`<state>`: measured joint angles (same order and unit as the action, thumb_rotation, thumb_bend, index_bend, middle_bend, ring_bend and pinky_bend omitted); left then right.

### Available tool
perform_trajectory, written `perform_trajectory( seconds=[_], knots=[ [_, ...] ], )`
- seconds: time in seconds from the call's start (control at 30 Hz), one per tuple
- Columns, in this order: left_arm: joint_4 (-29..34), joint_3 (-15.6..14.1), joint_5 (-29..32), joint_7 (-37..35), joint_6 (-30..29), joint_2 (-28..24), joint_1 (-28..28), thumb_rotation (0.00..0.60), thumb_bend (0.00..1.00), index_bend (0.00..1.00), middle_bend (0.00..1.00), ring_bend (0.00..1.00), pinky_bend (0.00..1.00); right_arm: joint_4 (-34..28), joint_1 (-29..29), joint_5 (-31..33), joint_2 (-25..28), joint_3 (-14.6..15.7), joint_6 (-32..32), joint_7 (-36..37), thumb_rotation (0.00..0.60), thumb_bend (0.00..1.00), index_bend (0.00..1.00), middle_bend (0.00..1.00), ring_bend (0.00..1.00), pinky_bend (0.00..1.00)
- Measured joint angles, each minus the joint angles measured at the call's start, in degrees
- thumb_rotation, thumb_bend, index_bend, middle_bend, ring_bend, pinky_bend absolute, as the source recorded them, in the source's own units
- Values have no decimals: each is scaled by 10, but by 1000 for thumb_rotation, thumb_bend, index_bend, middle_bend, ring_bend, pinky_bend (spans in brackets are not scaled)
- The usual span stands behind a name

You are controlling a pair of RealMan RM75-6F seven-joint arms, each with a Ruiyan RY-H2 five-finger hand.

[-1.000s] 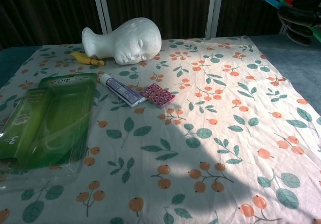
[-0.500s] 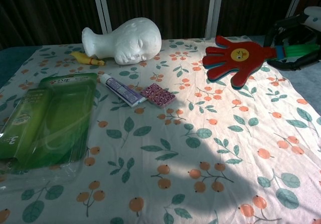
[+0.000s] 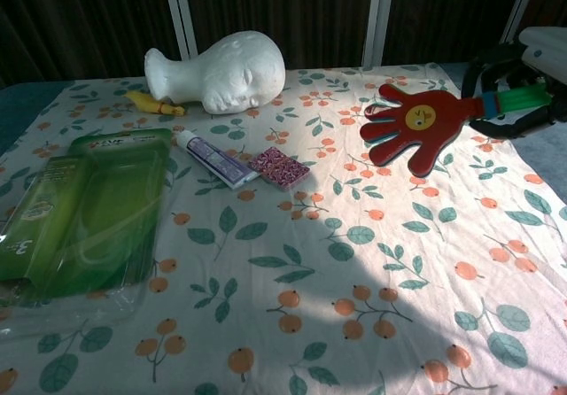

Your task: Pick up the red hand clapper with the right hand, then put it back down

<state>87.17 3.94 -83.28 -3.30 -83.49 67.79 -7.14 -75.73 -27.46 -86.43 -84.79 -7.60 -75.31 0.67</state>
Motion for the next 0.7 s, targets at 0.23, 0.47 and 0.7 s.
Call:
perform_trajectory(
  seconds=[0.23, 0.47, 0.7],
  knots=[
    [4, 0, 3, 4, 2, -2, 1, 600, 407, 319, 231, 272, 359, -7, 8, -19, 4, -11, -40, 344, 600, 699, 812, 784, 927, 941],
    [8, 0, 4, 7, 5, -3, 0, 600, 407, 320, 231, 272, 359, -27, 19, -30, 29, -23, -79, 601, 600, 699, 812, 784, 927, 941],
    [11, -1, 6, 10, 10, -4, -1, 600, 406, 320, 231, 272, 359, -28, 17, -34, 45, -18, -64, 607, 600, 699, 812, 784, 927, 941]
  ],
)
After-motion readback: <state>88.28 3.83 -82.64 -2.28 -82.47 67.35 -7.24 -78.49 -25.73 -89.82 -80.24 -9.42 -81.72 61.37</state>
